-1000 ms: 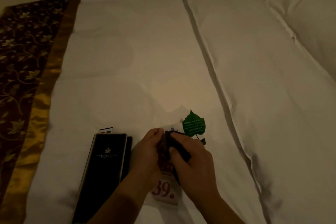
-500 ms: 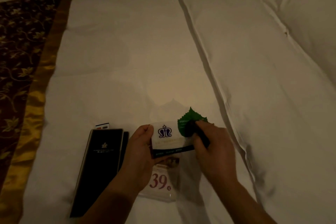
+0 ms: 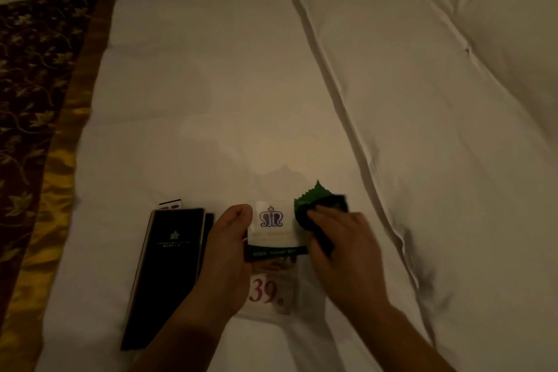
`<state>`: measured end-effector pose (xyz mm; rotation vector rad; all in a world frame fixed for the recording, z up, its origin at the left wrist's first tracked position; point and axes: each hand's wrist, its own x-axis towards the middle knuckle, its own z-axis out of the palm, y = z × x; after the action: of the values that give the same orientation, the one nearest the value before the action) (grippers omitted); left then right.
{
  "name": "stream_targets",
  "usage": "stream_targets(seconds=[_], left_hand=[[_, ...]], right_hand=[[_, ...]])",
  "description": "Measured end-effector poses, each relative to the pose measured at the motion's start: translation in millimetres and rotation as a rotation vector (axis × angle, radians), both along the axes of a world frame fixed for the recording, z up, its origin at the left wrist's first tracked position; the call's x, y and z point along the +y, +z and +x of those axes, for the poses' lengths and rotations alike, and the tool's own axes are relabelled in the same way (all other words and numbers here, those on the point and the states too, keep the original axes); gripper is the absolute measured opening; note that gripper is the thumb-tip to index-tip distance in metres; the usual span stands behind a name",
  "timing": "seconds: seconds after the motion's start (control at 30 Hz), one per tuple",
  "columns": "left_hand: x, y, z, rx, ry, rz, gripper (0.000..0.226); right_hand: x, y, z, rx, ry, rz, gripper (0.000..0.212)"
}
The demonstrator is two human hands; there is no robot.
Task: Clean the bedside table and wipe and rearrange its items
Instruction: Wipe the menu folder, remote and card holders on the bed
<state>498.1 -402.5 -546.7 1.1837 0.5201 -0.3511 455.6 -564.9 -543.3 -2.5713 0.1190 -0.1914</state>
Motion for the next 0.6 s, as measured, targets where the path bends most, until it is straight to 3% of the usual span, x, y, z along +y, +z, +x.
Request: stream_targets(seconds=[0.17, 0.3, 0.37, 0.47, 0.53, 0.6], left_hand=[[-5, 0, -8, 0.115, 0.005, -0.142, 0.026], [8, 2, -7, 0.179, 0.059, -0.173, 0.039], [12, 2, -6, 0.135, 0.1, -0.123, 0.036], [11, 2, -8, 0.127, 0.123, -0.096, 0.031], [10, -3, -10, 0.153, 0.142, -0.083, 0.03], [12, -10, -8, 0.183, 0.175, -0.079, 0.029]], right_hand=[[51, 7, -10, -0.097, 0.161, 0.19, 0.033], [35, -1, -25, -0.063, 0.357, 0.047, 0.034], [15, -7, -26, -0.033, 0.237, 0.025, 0.034], [-10, -6, -18, 0.033, -0.148, 0.203, 0.036], [-19, -3, -11, 0.083, -0.349, 0.488, 0.03], [-24, 1, -7, 0.183, -0.461, 0.917, 0.027]])
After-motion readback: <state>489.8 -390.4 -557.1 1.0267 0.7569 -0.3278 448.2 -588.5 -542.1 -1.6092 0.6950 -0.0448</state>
